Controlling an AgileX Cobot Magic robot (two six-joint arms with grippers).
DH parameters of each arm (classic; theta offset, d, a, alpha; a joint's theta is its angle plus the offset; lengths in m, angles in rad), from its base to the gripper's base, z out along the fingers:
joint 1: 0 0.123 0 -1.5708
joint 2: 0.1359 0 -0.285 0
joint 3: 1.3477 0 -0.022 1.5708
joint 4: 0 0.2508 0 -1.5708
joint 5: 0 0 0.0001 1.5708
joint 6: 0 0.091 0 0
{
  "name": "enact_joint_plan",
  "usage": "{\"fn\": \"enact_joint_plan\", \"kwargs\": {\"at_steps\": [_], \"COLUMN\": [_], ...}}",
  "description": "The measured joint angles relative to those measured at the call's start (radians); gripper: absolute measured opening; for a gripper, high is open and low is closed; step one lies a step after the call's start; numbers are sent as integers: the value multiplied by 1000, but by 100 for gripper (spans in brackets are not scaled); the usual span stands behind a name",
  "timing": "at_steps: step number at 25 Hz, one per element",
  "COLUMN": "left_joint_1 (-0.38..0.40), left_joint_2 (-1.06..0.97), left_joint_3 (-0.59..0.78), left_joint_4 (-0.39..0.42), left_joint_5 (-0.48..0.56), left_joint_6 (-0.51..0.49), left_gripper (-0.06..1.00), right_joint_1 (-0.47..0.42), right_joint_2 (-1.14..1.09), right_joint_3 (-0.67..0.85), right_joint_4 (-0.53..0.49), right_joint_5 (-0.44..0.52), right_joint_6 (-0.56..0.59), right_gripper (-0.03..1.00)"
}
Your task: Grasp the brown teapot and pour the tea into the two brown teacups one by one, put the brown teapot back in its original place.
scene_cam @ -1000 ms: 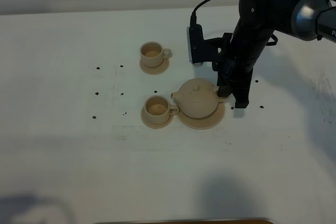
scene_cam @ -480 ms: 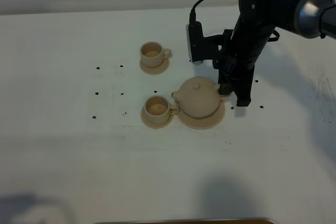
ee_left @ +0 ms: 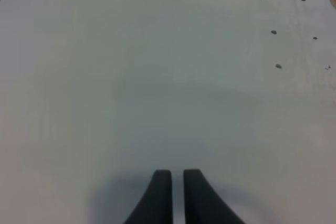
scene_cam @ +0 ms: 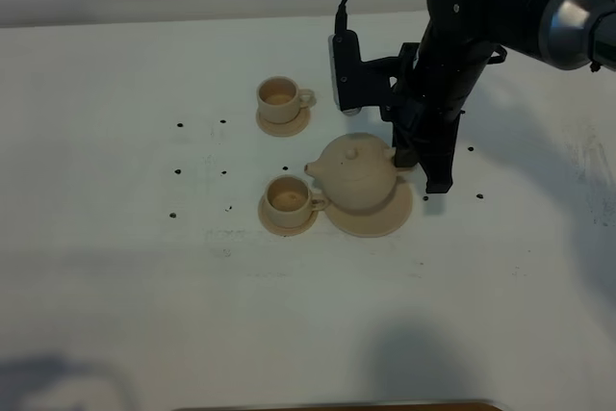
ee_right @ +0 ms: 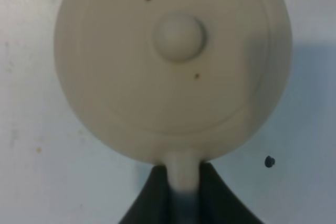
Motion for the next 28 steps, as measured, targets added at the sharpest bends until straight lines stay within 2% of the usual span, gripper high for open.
{"fn": "enact_joint_plan", "kwargs": {"at_steps": [12, 28], "left_joint_1": [0, 0], "left_joint_2": [0, 0], "left_joint_3": [0, 0], "left_joint_4": [0, 0], "left_joint_5": [0, 0], "left_joint_6": [0, 0], "left_gripper": [12, 12], "right_joint_1": [46, 76], "right_joint_2": [-2, -2], "right_joint_3": [0, -24], "right_joint_4": [-127, -172], "right_joint_5": [5, 11], "right_joint_6": [57, 92], "right_gripper": [8, 8]}}
